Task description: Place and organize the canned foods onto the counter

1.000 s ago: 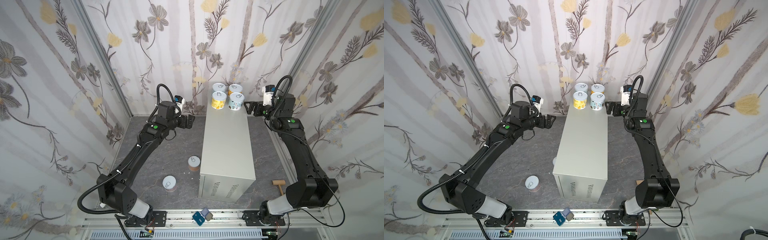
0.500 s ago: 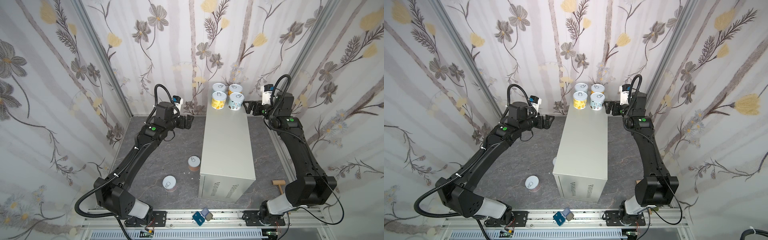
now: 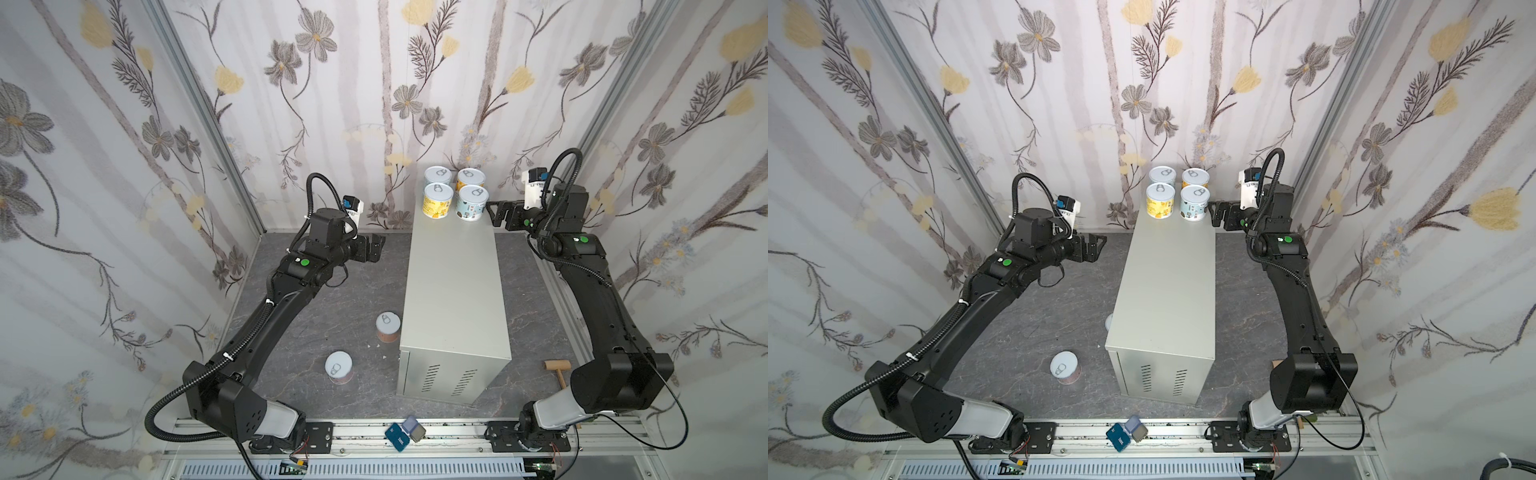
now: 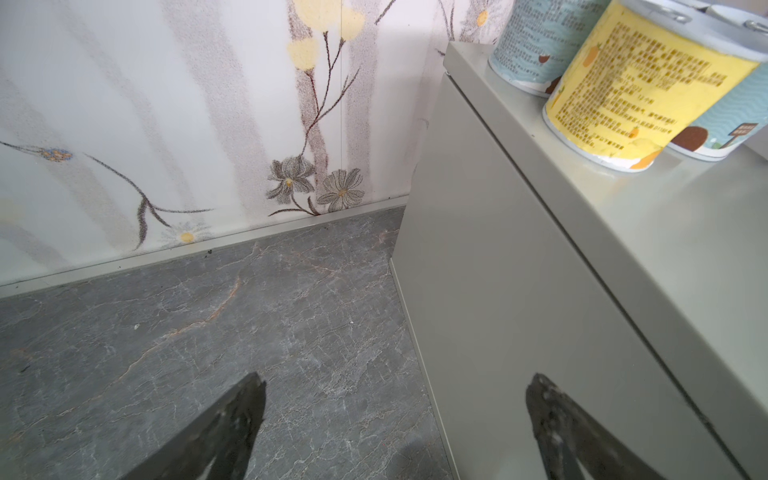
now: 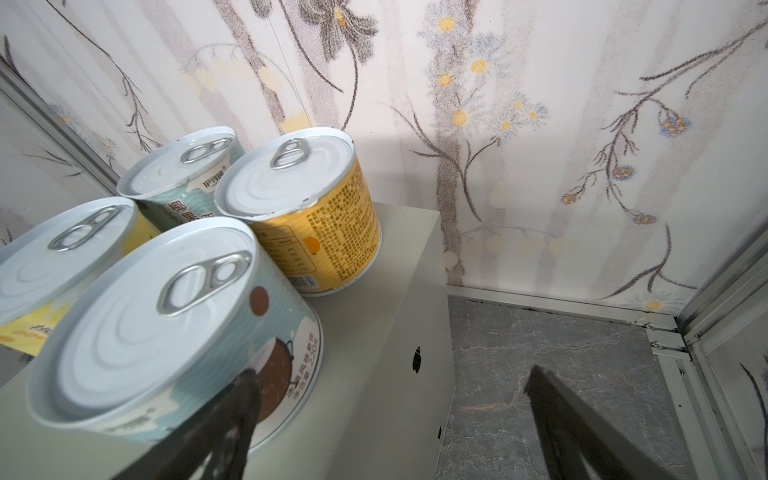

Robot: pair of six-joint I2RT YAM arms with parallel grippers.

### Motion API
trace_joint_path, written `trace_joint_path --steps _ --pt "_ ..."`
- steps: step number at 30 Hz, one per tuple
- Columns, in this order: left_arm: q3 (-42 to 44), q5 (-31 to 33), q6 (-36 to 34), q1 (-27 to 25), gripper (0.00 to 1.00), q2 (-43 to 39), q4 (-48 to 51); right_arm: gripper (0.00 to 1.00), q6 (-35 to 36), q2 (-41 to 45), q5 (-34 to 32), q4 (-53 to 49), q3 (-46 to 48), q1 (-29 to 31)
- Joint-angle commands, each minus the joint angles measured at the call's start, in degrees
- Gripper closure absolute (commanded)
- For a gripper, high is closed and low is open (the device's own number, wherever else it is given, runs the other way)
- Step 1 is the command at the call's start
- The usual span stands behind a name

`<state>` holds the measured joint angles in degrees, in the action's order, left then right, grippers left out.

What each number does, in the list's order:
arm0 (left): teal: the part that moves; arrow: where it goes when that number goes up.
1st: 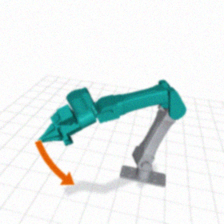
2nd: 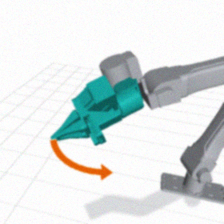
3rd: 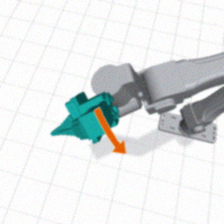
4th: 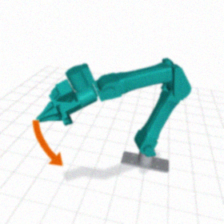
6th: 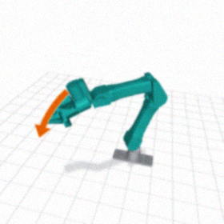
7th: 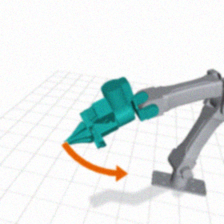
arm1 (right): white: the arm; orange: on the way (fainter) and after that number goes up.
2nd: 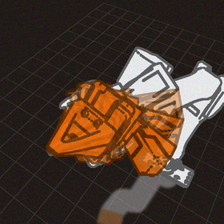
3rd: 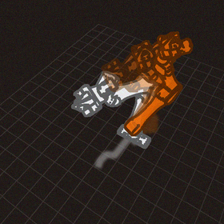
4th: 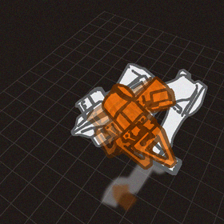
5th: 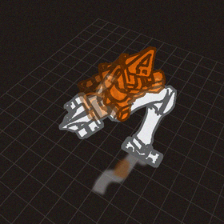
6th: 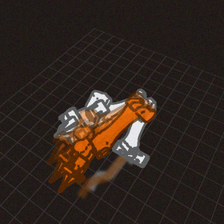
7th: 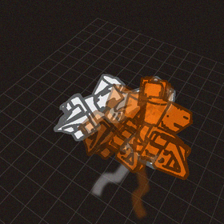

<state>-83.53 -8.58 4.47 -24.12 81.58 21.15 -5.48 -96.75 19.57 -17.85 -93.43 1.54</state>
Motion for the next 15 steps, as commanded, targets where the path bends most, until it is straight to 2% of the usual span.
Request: trace_joint_path --steps 1,7,15 --pt "1.44 0.56 0.45 0.04 0.00 -0.93 -1.75 0.00 0.56 0.03 0.00 0.99 -0.35 0.13" --pt "2.60 -0.12 1.25 -0.02 0.00 -2.11 0.11 0.00 0.29 2.42 -3.76 0.75 0.78 0.00" --pt "11.10 -1.33 6.19 -0.23 0.00 -7.77 3.18 0.00 -1.83 8.35 -6.77 0.50 4.12 0.00"
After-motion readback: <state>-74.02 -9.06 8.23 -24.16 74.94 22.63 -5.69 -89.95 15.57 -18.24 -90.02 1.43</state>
